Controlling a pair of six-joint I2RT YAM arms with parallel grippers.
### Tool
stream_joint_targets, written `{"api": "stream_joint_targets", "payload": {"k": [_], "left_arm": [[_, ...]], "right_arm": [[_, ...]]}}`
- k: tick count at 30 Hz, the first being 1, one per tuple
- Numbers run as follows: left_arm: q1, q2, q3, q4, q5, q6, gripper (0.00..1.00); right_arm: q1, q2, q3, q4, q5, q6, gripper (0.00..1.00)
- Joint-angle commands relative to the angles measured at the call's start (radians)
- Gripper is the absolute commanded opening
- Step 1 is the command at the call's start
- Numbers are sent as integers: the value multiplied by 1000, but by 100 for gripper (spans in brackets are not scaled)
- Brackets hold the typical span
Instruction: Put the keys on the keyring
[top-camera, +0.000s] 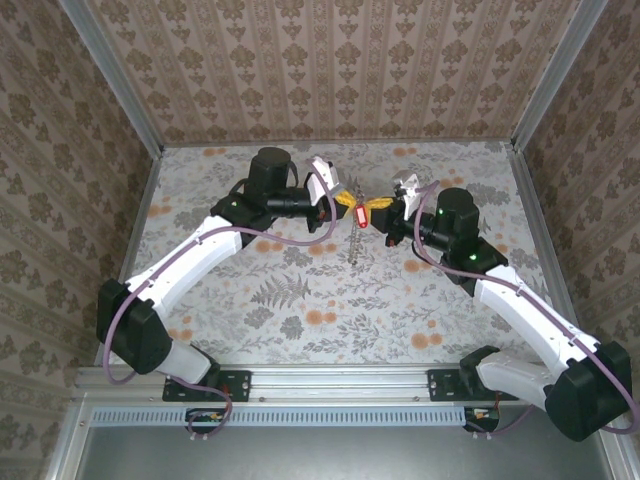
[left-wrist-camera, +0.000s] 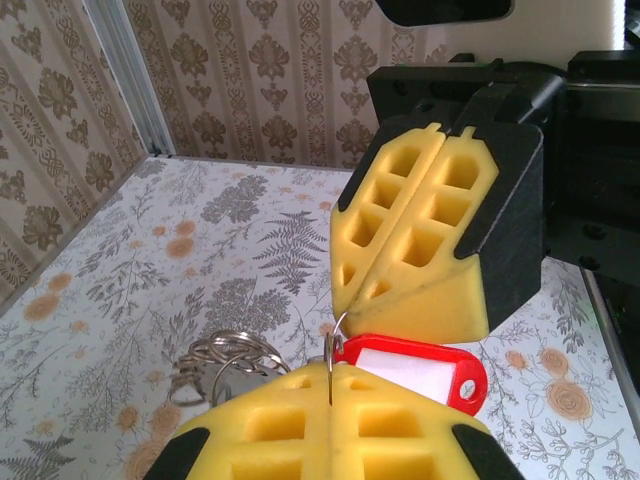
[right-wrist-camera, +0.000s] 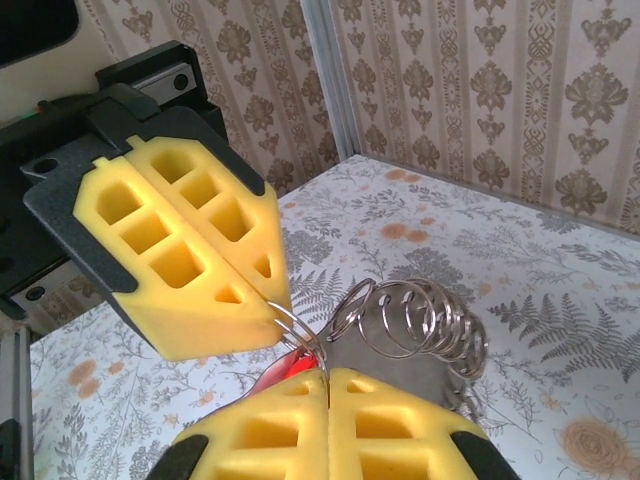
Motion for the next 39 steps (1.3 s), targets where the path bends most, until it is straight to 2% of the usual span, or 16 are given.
{"api": "stream_joint_targets", "payload": {"k": [1,15,29,39], "left_arm": [[-12,-39,-5,45,45,1,0],[-12,-22,-1,38,47,2,0],[-16,-23,5,40,51,2,0],[-21,-26,7,41,57,4,0]], "right_arm": [[-15,-16,-10,-11,39,-9,0],[-15,-68,-19,62,-29,21,0],[-16,-14,4,105,-76,54,0],[-16,17,13,103,-60,51,0]]}}
